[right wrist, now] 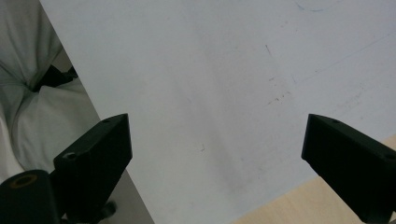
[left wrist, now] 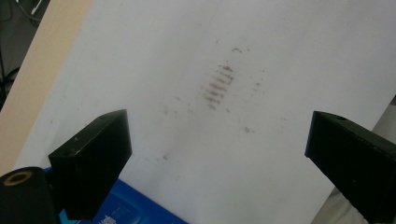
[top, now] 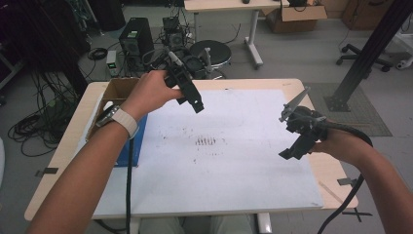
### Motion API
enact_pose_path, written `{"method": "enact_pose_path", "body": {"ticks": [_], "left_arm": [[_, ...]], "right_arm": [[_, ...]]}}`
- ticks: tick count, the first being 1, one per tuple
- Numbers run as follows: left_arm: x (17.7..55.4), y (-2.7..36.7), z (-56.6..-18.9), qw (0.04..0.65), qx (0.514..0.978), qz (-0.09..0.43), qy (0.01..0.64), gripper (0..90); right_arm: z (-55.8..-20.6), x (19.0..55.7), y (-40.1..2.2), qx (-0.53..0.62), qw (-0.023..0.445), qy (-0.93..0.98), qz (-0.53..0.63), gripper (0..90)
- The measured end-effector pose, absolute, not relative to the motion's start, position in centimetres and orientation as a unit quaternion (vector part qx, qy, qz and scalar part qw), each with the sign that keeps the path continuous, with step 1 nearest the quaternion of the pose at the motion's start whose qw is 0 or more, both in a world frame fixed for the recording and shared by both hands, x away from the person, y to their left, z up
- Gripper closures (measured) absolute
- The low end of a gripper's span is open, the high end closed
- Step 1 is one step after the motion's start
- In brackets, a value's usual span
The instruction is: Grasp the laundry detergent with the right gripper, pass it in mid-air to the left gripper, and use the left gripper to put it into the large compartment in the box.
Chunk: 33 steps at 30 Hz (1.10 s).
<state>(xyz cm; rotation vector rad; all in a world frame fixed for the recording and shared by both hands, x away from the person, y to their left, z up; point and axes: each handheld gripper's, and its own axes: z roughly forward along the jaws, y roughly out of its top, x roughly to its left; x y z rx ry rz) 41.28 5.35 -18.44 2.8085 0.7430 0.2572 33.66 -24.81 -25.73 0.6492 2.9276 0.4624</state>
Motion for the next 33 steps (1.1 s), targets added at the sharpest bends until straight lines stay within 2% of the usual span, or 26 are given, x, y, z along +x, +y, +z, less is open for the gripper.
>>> {"method": "enact_pose_path", "body": {"ticks": [14,33], "left_arm": [[40.7,2.8,-19.3,0.108,0.976,0.070,0.176,8.2],[40.6,2.3,-19.4,0.112,0.977,0.068,0.168,8.2]], "right_arm": [[-25.6,33.1,-24.5,0.209,0.054,0.965,0.151,8.4],[-25.9,32.9,-24.7,0.205,0.053,0.965,0.153,8.5]]}}
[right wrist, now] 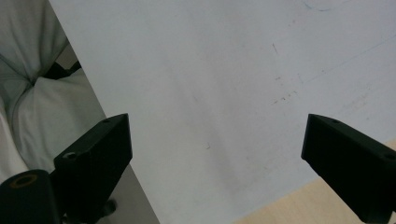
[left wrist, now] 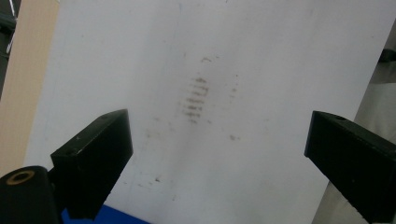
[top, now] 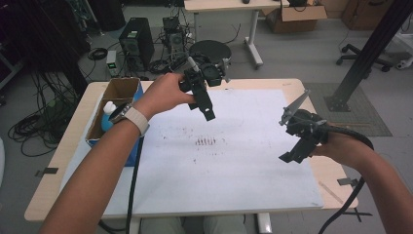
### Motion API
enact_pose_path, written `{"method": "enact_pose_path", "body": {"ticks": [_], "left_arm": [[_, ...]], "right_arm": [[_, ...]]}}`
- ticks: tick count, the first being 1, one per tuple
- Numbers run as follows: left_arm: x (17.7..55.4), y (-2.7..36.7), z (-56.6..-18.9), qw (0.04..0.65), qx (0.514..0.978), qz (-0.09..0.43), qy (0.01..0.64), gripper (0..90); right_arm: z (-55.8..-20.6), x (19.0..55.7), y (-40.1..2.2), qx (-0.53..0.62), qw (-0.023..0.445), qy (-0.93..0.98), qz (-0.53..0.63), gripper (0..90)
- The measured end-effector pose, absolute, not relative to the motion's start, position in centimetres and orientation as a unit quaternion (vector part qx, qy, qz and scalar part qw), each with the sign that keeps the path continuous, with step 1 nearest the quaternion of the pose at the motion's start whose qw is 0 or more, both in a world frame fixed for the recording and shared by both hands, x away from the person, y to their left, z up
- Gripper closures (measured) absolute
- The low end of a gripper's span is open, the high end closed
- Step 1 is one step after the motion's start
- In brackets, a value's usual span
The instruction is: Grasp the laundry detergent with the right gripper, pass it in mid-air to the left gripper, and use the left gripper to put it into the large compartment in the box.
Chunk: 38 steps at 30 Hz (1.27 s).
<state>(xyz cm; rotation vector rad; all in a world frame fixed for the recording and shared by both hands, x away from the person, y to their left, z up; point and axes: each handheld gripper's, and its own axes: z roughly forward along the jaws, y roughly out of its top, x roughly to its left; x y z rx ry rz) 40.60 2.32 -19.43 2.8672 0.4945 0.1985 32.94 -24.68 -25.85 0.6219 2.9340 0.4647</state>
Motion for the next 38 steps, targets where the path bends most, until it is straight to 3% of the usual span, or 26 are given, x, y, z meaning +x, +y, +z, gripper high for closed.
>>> {"method": "enact_pose_path", "body": {"ticks": [38], "left_arm": [[40.47,2.59,-19.27,0.114,0.977,0.064,0.169,8.2]], "right_arm": [[-26.18,33.01,-24.75,0.204,0.052,0.965,0.157,8.4]]}}
